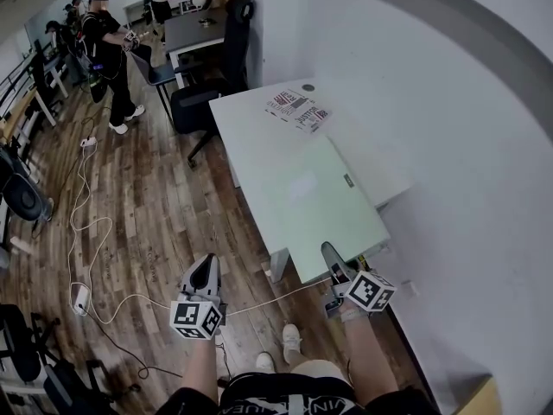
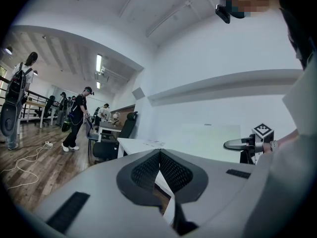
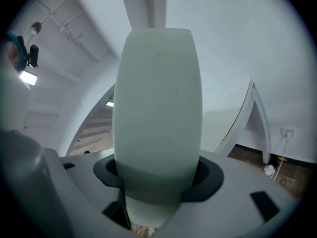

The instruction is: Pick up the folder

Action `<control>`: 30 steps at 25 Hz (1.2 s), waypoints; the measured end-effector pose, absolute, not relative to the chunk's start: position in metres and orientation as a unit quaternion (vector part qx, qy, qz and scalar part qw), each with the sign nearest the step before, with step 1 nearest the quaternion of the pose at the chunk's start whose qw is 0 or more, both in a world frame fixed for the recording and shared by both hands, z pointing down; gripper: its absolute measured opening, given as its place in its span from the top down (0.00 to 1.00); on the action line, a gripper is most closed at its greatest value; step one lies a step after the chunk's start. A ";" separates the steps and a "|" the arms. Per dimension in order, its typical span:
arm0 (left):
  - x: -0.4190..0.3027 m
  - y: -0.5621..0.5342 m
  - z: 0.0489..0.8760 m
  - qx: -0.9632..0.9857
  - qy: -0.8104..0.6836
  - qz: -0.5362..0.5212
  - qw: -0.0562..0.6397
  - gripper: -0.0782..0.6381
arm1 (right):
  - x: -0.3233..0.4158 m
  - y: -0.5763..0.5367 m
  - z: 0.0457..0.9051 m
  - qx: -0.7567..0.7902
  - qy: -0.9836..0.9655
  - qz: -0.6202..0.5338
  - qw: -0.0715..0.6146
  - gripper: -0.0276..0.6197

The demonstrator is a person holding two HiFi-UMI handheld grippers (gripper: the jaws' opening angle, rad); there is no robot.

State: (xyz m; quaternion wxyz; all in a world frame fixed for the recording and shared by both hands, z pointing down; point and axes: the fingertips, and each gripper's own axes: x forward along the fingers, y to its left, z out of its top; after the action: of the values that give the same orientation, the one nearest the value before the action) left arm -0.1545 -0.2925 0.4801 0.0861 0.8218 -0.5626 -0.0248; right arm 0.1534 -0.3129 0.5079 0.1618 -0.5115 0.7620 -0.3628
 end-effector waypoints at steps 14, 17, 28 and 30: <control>-0.157 -0.270 0.462 0.824 -0.561 -0.031 0.073 0.87 | 0.157 -0.291 0.483 -0.534 0.783 -0.293 0.130 0.50; -0.157 -0.269 0.459 0.824 -0.562 -0.032 0.071 0.87 | 0.158 -0.289 0.480 -0.534 0.786 -0.284 0.124 0.50; -0.164 -0.265 0.442 0.826 -0.560 -0.033 0.054 0.87 | 0.149 -0.285 0.459 -0.535 0.800 -0.248 0.109 0.50; -0.165 -0.265 0.439 0.826 -0.560 -0.034 0.052 0.87 | 0.149 -0.285 0.457 -0.537 0.801 -0.243 0.106 0.50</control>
State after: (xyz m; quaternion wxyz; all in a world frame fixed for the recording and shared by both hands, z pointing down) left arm -0.1645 -0.2651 0.4393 0.0519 0.8259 -0.5603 -0.0342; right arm 0.1490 -0.2854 0.4570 0.1064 -0.5368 0.8009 -0.2431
